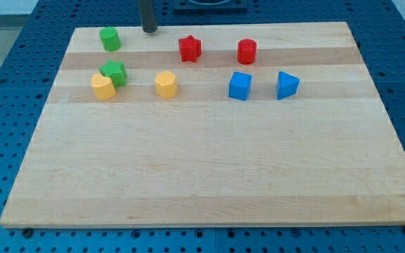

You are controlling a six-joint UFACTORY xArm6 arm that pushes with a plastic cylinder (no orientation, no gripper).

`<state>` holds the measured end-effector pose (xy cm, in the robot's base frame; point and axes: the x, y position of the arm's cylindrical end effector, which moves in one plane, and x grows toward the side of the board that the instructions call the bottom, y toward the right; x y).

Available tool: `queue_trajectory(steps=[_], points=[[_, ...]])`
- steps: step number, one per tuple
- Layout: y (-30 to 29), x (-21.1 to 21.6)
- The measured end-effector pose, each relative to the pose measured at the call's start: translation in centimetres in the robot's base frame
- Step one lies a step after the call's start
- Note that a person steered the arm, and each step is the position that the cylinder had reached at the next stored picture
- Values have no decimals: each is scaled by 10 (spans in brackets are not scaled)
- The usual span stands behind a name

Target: Nudge the green star left a bit

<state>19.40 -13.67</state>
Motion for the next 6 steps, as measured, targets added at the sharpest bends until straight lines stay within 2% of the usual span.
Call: queue_trajectory(steps=[1, 3, 5, 6], points=[[-2, 3], [53, 44], [31, 134], [-8, 148]])
